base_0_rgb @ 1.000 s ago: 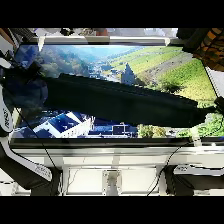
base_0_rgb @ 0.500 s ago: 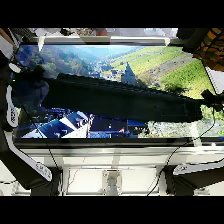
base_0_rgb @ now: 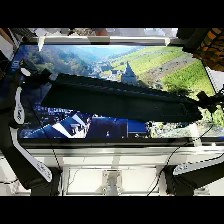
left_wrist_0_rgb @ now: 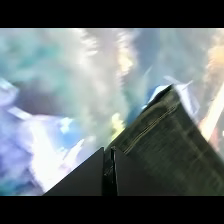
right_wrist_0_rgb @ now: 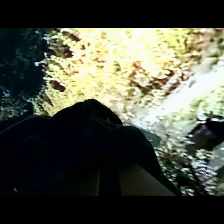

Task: Fold the clothes and pants, and hang the long-sleeved shirts on hangers.

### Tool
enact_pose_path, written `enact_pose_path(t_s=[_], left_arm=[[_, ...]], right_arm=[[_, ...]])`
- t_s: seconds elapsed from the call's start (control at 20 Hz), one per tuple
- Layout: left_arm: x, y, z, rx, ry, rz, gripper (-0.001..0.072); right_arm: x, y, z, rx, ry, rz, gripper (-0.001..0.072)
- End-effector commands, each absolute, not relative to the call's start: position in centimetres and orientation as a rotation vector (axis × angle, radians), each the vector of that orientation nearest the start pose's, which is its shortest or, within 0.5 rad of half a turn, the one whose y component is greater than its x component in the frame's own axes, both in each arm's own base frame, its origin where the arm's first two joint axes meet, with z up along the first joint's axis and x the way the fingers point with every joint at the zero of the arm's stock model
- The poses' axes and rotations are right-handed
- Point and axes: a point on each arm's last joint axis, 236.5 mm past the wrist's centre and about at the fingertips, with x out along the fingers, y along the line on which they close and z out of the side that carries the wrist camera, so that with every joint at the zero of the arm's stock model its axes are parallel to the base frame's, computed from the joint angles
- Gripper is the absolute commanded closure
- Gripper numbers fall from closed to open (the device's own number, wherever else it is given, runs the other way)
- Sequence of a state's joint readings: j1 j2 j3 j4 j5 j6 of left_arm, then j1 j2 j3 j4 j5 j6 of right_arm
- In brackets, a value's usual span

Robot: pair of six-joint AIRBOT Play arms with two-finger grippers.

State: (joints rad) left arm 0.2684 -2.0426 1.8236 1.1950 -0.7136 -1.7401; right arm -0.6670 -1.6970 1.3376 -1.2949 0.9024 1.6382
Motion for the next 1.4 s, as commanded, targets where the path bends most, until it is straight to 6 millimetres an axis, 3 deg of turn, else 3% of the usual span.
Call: enact_pose_path(t_s=[0.0, 0.4, 0.55, 0.6, 0.65, 0.7, 0.75, 0.85, 1.1, 1.15, 1.25, 1.3, 1.35], left_arm=[[64.9, 10.5, -4.9, -0.663, 0.725, 0.213, 0.0678], [69.1, 8.9, -0.4, -0.618, 0.464, 0.184, 0.0677], [69.6, 8.8, -0.1, -0.613, 0.426, 0.186, 0.0668], [69.7, 9.0, -0.1, -0.612, 0.418, 0.189, 0.0623], [69.8, 9.0, -0.1, -0.612, 0.413, 0.191, 0.0498], [69.8, 9.0, -0.3, -0.612, 0.416, 0.192, 0.0378], [69.7, 9.0, -0.6, -0.612, 0.422, 0.192, 0.0337], [69.7, 8.9, -0.6, -0.612, 0.426, 0.191, 0.0337], [68.3, 7.9, -1.5, -0.536, 0.583, 0.128, 0.0309], [67.6, 7.8, -1.8, -0.516, 0.633, 0.109, 0.0272], [65.8, 8.4, -2.6, -0.530, 0.742, 0.097, 0.0265], [64.4, 8.7, -3.5, -0.544, 0.812, 0.094, 0.0190], [62.9, 8.9, -4.4, -0.575, 0.884, 0.085, 0.0179]], right_arm=[[42.7, -26.2, -7.9, 0.784, 0.991, -0.535, 0.0678], [44.5, -28.0, -6.7, 0.775, 0.868, -0.561, 0.0678], [45.0, -28.7, -6.3, 0.764, 0.831, -0.573, 0.0676], [45.0, -28.8, -6.3, 0.761, 0.825, -0.575, 0.0656], [45.1, -28.9, -6.2, 0.760, 0.821, -0.577, 0.0594], [45.1, -28.9, -6.4, 0.761, 0.822, -0.577, 0.0428], [45.2, -28.8, -6.5, 0.770, 0.822, -0.576, 0.0290], [45.4, -28.6, -6.5, 0.790, 0.816, -0.572, 0.0284], [45.8, -28.4, -5.1, 0.799, 0.793, -0.554, 0.0285], [45.9, -28.3, -4.3, 0.773, 0.799, -0.533, 0.0287], [46.2, -27.9, -2.4, 0.724, 0.813, -0.487, 0.0331], [46.3, -27.8, -1.1, 0.702, 0.811, -0.468, 0.0331], [46.4, -27.6, 0.4, 0.675, 0.807, -0.447, 0.0331]])
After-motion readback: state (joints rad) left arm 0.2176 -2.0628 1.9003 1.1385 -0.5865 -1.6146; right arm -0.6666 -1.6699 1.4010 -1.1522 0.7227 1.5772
